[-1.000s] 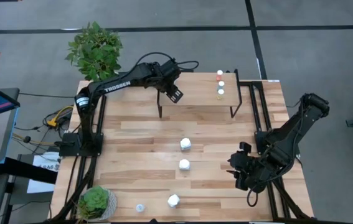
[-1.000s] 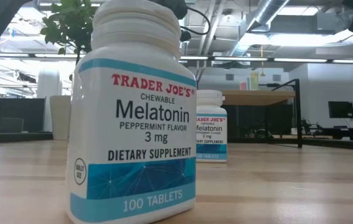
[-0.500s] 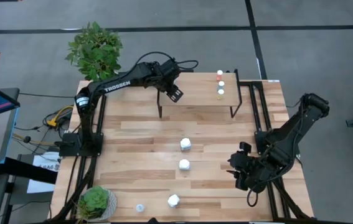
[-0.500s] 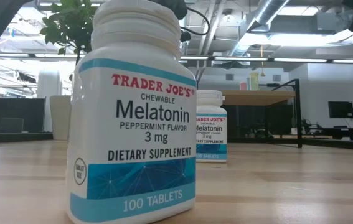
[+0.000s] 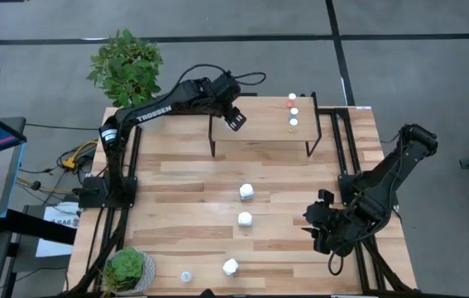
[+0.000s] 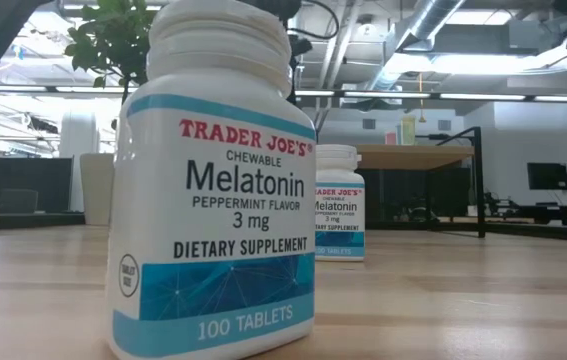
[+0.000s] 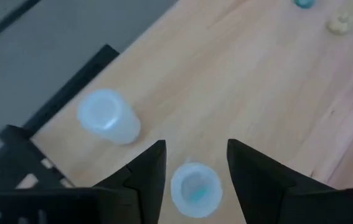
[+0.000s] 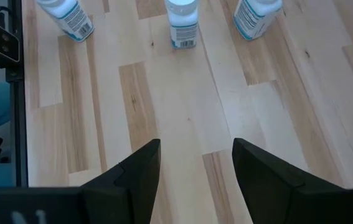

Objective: Pick and place medicine bottles onto shelf by color
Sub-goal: Put the top transparent pill bottle on the shelf aligned with the other transparent pill bottle

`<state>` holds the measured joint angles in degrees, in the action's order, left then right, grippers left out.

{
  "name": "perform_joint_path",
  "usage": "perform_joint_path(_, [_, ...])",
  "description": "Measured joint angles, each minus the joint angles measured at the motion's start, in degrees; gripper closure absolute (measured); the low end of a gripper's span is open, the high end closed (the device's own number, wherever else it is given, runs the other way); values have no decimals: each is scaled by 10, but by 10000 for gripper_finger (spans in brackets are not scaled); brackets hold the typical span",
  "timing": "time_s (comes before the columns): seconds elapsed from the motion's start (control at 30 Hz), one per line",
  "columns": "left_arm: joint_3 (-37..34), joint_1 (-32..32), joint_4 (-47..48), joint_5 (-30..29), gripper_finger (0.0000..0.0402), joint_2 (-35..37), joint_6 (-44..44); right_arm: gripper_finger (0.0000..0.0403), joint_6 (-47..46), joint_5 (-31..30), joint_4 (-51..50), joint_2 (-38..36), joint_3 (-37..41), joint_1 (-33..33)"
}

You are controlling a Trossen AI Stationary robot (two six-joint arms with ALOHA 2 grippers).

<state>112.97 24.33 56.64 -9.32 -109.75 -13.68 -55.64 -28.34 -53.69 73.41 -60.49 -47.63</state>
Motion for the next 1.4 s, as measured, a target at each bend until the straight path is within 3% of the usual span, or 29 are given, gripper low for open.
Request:
perform_joint_path(0.23, [61, -23, 100, 29, 246, 1, 7, 182, 0, 0, 1, 0, 0, 0])
perform_joint_path(0.4, [59, -54, 174, 19, 246, 1, 9, 182, 0, 0, 0, 0, 0, 0])
perform_joint_path(0.73, [-19, -69, 96, -6, 246, -1, 11, 182, -3, 0, 0, 0, 0, -4])
perform_joint_path(1.17, [-23, -54, 44, -28, 246, 0, 31, 182, 0, 11, 0, 0, 0, -5])
perform_joint_path(1.4, [-23, -44, 41, -8, 246, 0, 36, 182, 4, 16, -1, 0, 0, -5])
